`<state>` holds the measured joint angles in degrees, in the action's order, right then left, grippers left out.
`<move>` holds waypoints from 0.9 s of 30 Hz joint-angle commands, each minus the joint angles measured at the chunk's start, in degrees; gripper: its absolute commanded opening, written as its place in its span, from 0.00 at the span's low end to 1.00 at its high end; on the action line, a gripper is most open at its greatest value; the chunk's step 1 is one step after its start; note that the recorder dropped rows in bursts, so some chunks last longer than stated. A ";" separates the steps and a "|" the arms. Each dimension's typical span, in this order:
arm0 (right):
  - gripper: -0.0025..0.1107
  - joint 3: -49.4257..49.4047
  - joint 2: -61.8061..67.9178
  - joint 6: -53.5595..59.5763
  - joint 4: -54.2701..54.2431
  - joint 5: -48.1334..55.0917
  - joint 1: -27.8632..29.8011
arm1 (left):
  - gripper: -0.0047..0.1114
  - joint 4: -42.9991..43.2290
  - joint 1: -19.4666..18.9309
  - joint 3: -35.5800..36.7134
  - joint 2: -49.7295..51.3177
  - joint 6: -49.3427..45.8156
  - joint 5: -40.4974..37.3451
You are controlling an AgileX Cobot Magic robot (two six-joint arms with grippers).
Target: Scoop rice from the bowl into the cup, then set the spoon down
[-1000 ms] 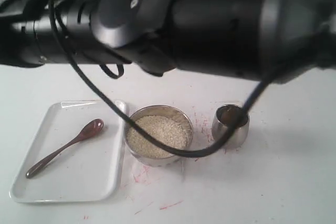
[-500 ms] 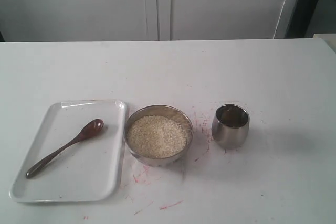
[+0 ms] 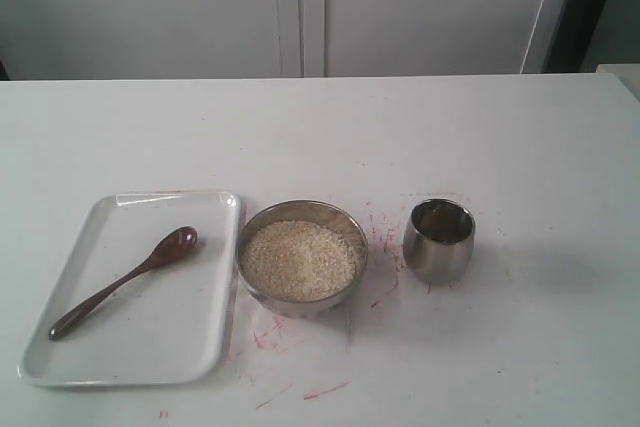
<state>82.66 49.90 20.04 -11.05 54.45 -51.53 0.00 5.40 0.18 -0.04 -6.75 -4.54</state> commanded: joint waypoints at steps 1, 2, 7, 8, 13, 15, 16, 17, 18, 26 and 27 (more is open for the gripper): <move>0.02 -0.11 -6.79 -1.02 1.49 4.37 0.00 | 0.16 0.00 -0.09 -0.18 0.04 0.27 0.15; 0.02 -0.11 -7.93 -1.35 1.97 5.13 0.00 | 0.16 0.00 -0.09 -0.18 0.04 0.27 0.15; 0.02 -0.11 -14.39 -6.72 8.94 8.68 0.00 | 0.16 0.00 -0.09 -0.18 0.04 0.27 0.15; 0.02 -0.11 -15.69 -8.93 11.54 9.50 0.00 | 0.16 0.00 -0.09 -0.18 0.04 0.27 0.15; 0.02 -0.11 -21.54 -21.78 26.99 13.36 0.00 | 0.16 0.00 -0.09 -0.18 0.04 0.27 0.15; 0.02 -0.11 -23.62 -25.56 32.17 15.44 0.00 | 0.16 0.00 -0.09 -0.18 0.04 0.27 0.15; 0.02 -0.11 -24.72 -26.93 34.41 15.52 0.00 | 0.16 0.00 -0.09 -0.18 0.04 0.27 0.15; 0.02 -0.11 -25.71 -27.99 36.32 15.52 0.00 | 0.16 0.00 -0.09 -0.18 0.04 0.27 0.15; 0.02 -0.11 -26.59 -28.78 37.95 15.52 0.00 | 0.16 0.00 -0.09 -0.18 0.04 0.27 0.15; 0.02 -8.03 -31.85 -32.23 41.33 15.52 0.00 | 0.16 0.00 -0.09 -0.18 0.04 0.27 0.15; 0.02 -10.26 -32.19 -32.23 41.21 15.52 0.00 | 0.16 0.00 -0.09 -0.18 0.04 0.27 0.15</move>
<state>77.22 18.63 -11.59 30.06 70.07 -51.53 0.00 5.40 0.18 -0.04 -6.75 -4.54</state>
